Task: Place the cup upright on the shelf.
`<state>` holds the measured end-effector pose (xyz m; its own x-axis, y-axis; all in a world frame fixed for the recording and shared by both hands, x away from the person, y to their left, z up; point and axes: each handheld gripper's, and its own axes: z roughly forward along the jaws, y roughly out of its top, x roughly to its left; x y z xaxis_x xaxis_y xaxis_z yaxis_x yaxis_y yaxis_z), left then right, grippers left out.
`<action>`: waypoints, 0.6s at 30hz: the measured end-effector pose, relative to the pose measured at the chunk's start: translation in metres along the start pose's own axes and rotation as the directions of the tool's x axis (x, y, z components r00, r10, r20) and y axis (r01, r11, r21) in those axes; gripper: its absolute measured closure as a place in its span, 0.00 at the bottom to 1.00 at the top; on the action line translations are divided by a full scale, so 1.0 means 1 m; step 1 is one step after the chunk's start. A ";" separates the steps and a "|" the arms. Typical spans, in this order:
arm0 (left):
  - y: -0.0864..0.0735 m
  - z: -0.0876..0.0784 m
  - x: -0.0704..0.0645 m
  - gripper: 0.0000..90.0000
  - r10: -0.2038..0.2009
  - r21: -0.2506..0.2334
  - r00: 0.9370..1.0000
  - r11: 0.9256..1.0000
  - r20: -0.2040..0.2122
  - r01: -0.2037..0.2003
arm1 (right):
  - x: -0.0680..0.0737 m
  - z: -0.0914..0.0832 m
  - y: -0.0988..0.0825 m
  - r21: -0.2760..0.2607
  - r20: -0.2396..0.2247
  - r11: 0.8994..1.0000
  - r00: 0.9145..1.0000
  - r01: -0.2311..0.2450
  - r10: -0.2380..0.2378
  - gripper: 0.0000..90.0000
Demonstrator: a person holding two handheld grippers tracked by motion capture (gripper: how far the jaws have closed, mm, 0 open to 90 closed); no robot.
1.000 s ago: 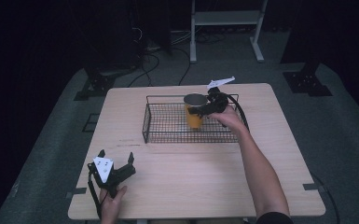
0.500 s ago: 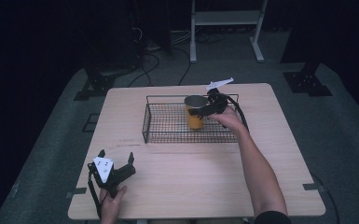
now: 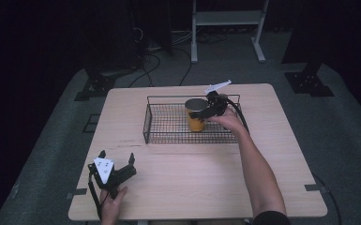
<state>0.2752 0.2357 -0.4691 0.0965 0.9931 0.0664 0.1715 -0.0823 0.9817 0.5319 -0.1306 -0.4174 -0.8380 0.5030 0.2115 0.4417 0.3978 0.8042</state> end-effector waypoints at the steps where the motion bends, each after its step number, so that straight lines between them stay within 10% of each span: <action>1: 0.000 0.000 0.000 0.00 0.000 0.000 1.000 1.000 0.000 0.000 | 0.000 0.001 0.000 0.003 0.002 1.000 1.000 0.008 -0.008 0.14; 18: 0.000 0.000 0.000 0.00 0.003 0.003 1.000 1.000 -0.002 -0.003 | 0.011 0.001 0.000 0.039 0.024 0.994 0.994 0.106 -0.107 0.09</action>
<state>0.2752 0.2354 -0.4690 0.0955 0.9930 0.0700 0.1740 -0.0859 0.9810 0.5229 -0.1242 -0.4155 -0.8725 0.4760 0.1104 0.3623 0.4786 0.7998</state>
